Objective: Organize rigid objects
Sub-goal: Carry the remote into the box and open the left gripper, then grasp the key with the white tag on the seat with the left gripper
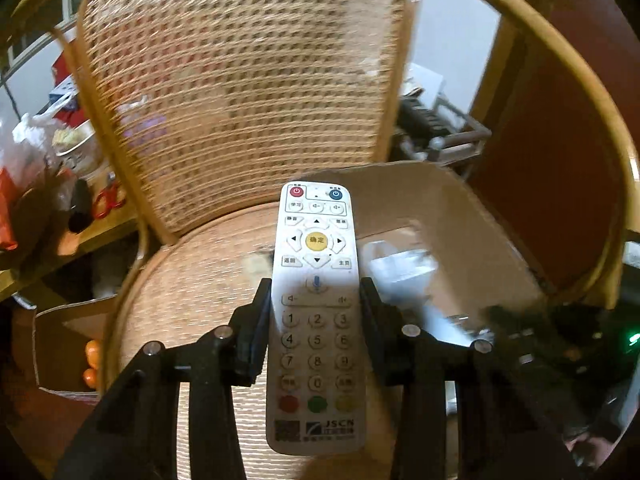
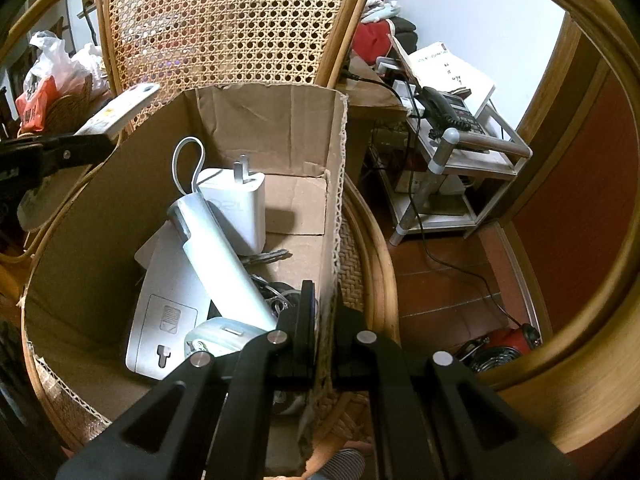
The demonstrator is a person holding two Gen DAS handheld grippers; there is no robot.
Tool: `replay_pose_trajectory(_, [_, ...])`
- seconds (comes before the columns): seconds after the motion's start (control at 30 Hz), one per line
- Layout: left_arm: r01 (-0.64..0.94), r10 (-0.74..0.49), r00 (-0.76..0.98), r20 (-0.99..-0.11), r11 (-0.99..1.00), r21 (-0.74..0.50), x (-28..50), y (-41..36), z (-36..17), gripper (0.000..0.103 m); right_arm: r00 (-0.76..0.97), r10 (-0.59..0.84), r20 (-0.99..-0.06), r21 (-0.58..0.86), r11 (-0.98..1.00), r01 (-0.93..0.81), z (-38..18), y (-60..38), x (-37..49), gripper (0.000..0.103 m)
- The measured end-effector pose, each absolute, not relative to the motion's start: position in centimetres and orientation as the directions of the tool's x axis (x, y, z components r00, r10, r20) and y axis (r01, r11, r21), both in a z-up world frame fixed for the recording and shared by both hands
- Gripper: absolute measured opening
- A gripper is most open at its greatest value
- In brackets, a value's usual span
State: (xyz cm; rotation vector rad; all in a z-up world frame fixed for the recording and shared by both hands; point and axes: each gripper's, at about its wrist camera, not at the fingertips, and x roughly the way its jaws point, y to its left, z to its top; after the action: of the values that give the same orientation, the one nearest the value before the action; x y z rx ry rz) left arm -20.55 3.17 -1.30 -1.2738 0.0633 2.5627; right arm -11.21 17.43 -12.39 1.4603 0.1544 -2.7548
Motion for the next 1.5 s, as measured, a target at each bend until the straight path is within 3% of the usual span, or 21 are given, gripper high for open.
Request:
replay_pose_trajectory(0.1, [-0.247,0.226,-0.621,-0.75,-0.965,-0.086,-19.5,4.8,-0.2,0.039,-0.562,0.029,-0.827,-0.078,-0.995,0.063,-12.4,17.5,-11.2,0.007])
replay_pose_trajectory(0.23, [-0.316,0.28,-0.559,-0.781,-0.942,-0.112,-19.4,7.6,-0.6,0.039,-0.56,0.029,-0.828,-0.077,-0.995,0.062,-12.4,17.4,-11.3,0.007])
replay_pose_trajectory(0.6, [-0.319,0.261,-0.532,-0.806,-0.943,-0.095,-18.9,9.7,-2.7,0.04,-0.56,0.029,-0.828,-0.077,-0.995,0.062,-12.4,17.5,-11.2,0.007])
replay_pose_trajectory(0.77, [-0.303,0.237,-0.584,-0.776,-0.951,-0.062,-19.0,8.5,-1.5,0.059,-0.56,0.028,-0.828,-0.076,-0.995,0.063,-12.4,17.6,-11.2,0.007])
replay_pose_trajectory(1.03, [-0.254,0.158,-0.64,-0.752,-0.967,0.013,-19.9,3.7,0.1,0.061,-0.56,0.028,-0.828,-0.077,-0.995,0.063,-12.4,17.6,-11.2,0.007])
replay_pose_trajectory(1.27, [-0.147,0.048,-0.616,-0.786,-0.988,0.054,-22.5,-2.0,-3.1,0.061,-0.559,0.03,-0.829,-0.076,-0.995,0.06,-12.5,17.6,-11.2,0.007])
replay_pose_trajectory(1.5, [-0.156,0.056,-0.541,-0.839,-0.987,0.035,-25.3,-3.0,-8.6,0.061,-0.558,0.029,-0.83,-0.076,-0.995,0.061,-12.5,17.6,-11.1,0.007])
